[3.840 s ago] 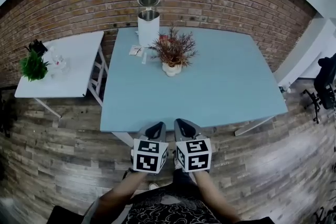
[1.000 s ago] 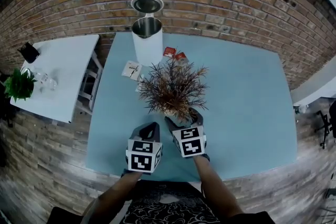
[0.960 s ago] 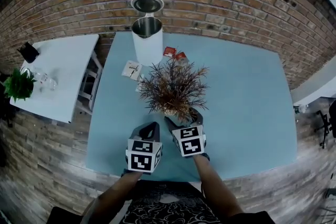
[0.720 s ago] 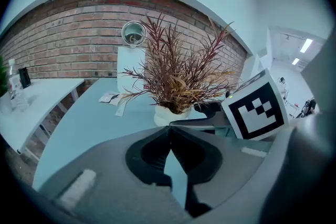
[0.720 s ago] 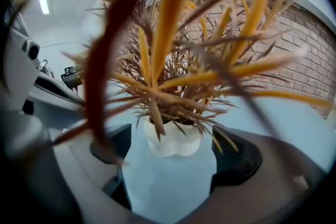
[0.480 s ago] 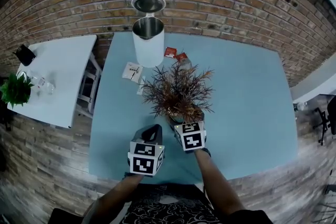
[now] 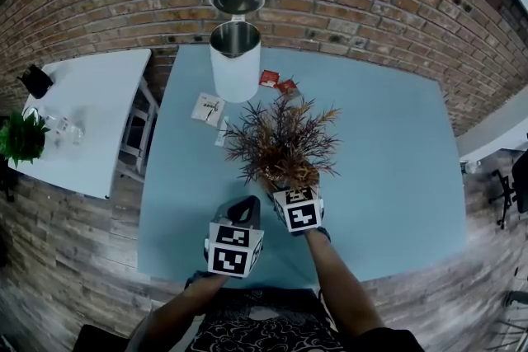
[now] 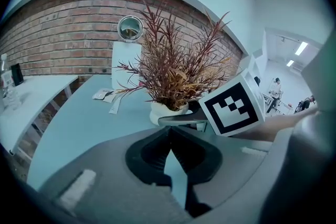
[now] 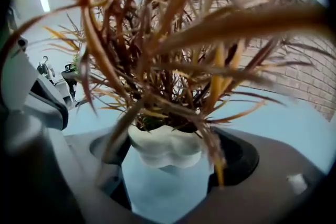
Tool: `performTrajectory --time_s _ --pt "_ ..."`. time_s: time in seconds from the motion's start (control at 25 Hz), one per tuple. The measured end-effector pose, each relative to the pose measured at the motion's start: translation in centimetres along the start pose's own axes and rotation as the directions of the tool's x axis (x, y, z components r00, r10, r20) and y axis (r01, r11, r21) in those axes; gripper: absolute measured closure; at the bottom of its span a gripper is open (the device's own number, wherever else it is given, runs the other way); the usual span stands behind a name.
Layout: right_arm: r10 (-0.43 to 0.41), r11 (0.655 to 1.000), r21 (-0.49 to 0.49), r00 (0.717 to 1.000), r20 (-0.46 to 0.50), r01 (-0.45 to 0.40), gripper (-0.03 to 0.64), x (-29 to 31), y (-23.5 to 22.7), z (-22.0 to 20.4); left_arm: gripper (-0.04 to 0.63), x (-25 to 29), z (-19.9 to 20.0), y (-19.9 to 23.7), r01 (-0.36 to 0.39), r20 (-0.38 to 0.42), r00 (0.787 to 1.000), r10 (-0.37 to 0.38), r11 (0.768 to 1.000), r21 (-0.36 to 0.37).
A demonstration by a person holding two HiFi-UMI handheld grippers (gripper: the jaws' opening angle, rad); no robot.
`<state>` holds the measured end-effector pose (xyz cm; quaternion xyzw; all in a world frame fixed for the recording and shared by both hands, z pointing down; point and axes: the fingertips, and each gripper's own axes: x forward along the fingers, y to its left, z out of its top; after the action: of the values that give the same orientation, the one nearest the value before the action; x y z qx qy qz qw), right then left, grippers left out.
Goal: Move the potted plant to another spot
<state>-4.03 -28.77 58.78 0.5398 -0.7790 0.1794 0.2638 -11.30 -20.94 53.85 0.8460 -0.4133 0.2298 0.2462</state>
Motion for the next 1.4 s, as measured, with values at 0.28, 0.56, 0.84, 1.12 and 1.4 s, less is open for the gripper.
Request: performTrajectory --time_s 0.28,0.56,0.84,1.12,1.4 --pt "0.019 1.000 -0.018 1.000 -0.007 -0.019 0.152 -0.3 -0.2 -0.1 0.594 0.0 0.1 -0.9 -0.028 0.000 1.000 0.028 1.000 0.006" --pt "0.052 0.998 -0.048 0.999 -0.005 -0.052 0.152 -0.9 -0.5 -0.7 0.594 0.5 0.3 -2.2 -0.074 0.011 0.997 0.074 0.997 -0.004" --pt "0.073 0.995 -0.064 0.997 0.001 -0.073 0.153 -1.9 -1.5 -1.4 0.594 0.9 0.3 -4.2 -0.095 0.012 0.995 0.096 0.995 -0.015" --pt "0.084 0.994 -0.072 0.996 0.008 -0.084 0.153 -2.7 -2.4 -1.8 0.594 1.3 0.3 -5.8 -0.106 0.014 0.994 0.106 0.994 -0.016" --pt "0.095 0.992 -0.080 0.995 0.014 -0.094 0.153 -3.5 -3.7 -2.4 0.594 2.0 0.4 -7.5 -0.118 0.019 0.993 0.118 0.993 -0.014"
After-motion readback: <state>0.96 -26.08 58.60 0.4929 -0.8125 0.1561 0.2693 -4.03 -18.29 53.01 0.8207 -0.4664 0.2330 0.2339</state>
